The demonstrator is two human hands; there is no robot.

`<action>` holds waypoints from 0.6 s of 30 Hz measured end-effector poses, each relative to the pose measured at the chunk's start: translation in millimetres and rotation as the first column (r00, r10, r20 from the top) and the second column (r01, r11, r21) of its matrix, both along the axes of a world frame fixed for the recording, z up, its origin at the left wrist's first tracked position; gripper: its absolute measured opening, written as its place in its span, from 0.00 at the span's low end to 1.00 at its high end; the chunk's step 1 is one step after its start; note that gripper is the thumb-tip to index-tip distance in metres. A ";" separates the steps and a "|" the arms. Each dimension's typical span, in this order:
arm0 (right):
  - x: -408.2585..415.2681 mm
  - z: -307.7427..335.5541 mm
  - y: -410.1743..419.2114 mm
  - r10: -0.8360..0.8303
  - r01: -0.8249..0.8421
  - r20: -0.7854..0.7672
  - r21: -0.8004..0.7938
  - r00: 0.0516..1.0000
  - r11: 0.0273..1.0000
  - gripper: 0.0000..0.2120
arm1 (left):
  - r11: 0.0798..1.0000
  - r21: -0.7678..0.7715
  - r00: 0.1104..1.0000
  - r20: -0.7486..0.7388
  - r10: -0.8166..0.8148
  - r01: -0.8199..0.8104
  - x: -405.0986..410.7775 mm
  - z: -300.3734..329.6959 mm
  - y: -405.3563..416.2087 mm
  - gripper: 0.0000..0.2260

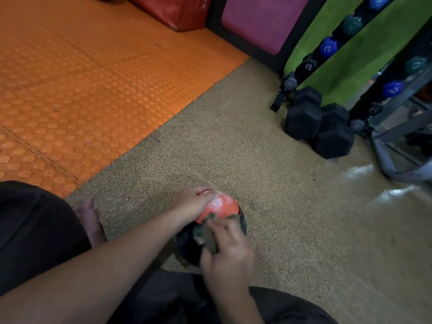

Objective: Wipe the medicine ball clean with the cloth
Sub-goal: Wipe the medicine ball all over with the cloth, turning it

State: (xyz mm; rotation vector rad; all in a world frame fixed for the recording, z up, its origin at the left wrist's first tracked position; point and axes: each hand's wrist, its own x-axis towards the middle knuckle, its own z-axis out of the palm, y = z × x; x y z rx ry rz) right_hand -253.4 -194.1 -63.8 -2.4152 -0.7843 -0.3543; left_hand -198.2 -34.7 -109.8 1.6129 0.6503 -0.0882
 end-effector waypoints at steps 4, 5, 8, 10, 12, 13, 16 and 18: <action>9.6 2.2 -4.6 0.021 -0.022 0.005 0.021 1.000 1.000 0.22 | 0.997 -0.047 0.998 0.009 -0.058 0.058 2.5 -1.3 5.3 0.15; 18.6 3.0 -10.9 -0.058 0.058 -0.007 0.061 0.998 0.996 0.21 | 0.997 -0.035 0.998 -0.004 -0.066 0.066 2.3 -1.2 3.4 0.17; 39.5 2.8 -26.4 -0.263 0.268 -0.053 0.158 0.963 0.950 0.17 | 0.998 0.007 0.997 -0.035 -0.062 0.062 3.8 -3.4 -4.8 0.23; 33.5 2.3 -21.3 -0.302 0.307 -0.059 0.139 0.952 0.941 0.16 | 0.999 0.013 0.999 -0.012 -0.052 0.052 8.9 -13.5 -8.9 0.28; 14.2 0.5 -9.6 -0.174 0.173 -0.001 0.063 0.985 0.983 0.18 | 0.998 0.006 0.998 0.010 -0.056 0.056 10.5 -15.5 -9.9 0.33; 3.9 -1.1 -5.1 -0.066 0.065 0.029 0.008 0.997 0.998 0.19 | 0.998 -0.001 0.998 0.008 -0.059 0.059 11.4 -18.8 -9.9 0.33; 3.3 0.0 -6.1 0.011 -0.011 0.036 -0.024 0.999 1.000 0.22 | 0.999 -0.019 0.998 -0.026 -0.050 0.050 8.8 -16.3 -9.9 0.24; 19.8 0.8 -21.2 -0.119 0.119 -0.003 0.102 0.993 0.988 0.19 | 0.998 0.009 0.997 -0.043 -0.066 0.066 4.8 -10.3 -9.7 0.28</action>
